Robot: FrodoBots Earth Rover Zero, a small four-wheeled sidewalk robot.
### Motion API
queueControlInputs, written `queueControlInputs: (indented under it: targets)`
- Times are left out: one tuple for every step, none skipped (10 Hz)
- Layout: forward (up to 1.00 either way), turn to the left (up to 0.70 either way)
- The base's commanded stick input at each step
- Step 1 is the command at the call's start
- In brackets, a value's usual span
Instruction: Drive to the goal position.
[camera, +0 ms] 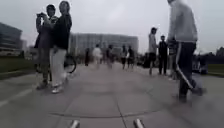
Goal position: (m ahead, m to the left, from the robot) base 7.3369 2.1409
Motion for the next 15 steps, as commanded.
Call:
queueControlInputs:
  targets:
    - [0.76,-0.04]
    - [0.76,-0.04]
    - [0.76,-0.04]
    - [0.76,-0.04]
    - [0.76,-0.04]
    - [0.76,-0.04]
    - [0.76,-0.04]
    - [0.76,-0.04]
    - [0.76,-0.04]
    - [0.76,-0.04]
    - [0.76,-0.04]
    - [0.76,-0.04]
    - [0.76,-0.04]
    - [0.76,-0.04]
    - [0.76,-0.04]
